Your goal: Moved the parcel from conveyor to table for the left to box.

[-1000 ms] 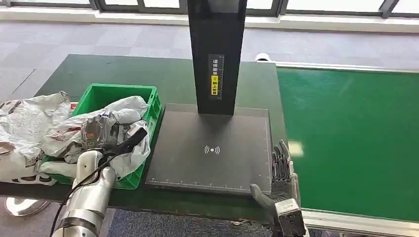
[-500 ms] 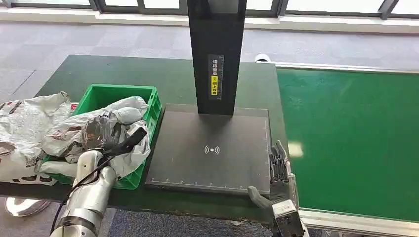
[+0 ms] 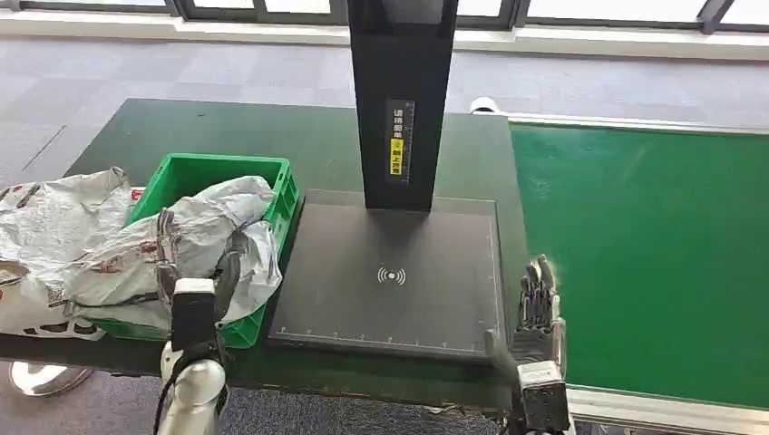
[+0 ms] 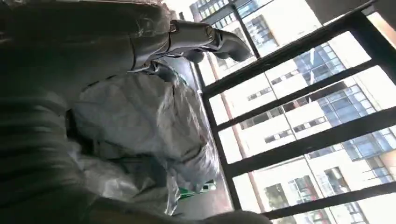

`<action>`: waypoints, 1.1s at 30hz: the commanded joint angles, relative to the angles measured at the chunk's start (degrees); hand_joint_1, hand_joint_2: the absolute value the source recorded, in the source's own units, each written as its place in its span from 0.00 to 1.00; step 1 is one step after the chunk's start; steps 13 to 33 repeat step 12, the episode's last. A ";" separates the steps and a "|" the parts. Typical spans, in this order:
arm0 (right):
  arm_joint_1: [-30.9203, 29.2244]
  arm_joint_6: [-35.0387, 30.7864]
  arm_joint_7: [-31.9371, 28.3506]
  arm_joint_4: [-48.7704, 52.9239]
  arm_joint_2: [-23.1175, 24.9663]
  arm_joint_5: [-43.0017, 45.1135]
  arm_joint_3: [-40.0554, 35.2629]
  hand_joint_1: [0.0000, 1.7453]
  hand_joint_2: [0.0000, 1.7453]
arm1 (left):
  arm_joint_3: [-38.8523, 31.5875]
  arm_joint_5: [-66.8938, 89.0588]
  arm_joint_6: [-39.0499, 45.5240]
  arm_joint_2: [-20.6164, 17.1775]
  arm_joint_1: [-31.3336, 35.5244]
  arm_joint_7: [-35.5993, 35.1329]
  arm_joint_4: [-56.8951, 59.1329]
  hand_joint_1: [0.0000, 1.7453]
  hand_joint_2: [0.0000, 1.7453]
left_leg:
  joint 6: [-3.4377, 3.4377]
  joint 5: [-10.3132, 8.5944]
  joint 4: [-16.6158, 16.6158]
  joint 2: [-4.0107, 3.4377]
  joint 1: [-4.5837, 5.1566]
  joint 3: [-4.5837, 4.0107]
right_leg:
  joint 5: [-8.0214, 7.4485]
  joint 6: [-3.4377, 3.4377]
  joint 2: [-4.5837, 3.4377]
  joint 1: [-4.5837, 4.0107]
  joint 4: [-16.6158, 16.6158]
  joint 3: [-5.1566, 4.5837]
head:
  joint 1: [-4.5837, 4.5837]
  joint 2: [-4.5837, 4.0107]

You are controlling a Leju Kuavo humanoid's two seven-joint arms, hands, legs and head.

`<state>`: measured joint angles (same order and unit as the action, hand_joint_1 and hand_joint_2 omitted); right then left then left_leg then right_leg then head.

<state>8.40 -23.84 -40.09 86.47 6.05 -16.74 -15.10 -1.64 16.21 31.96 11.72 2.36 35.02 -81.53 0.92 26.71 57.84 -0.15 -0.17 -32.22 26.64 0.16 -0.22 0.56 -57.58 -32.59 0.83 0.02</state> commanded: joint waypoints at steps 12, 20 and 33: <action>1.11 1.16 0.09 1.13 -0.98 -2.17 0.43 0.00 0.00 | 1.69 3.53 7.71 4.98 -5.88 -0.93 -6.51 0.00 0.00 | -0.01 0.00 -0.03 0.03 0.00 0.00 | 0.00 -0.02 0.05 -0.08 0.04 0.02 | 0.00 0.00; 1.11 1.16 0.09 1.13 -0.98 -2.17 0.43 0.00 0.00 | 1.69 3.53 7.71 4.98 -5.88 -0.93 -6.51 0.00 0.00 | -0.01 0.00 -0.03 0.03 0.00 0.00 | 0.00 -0.02 0.05 -0.08 0.04 0.02 | 0.00 0.00; 1.11 1.16 0.09 1.13 -0.98 -2.17 0.43 0.00 0.00 | 1.69 3.53 7.71 4.98 -5.88 -0.93 -6.51 0.00 0.00 | -0.01 0.00 -0.03 0.03 0.00 0.00 | 0.00 -0.02 0.05 -0.08 0.04 0.02 | 0.00 0.00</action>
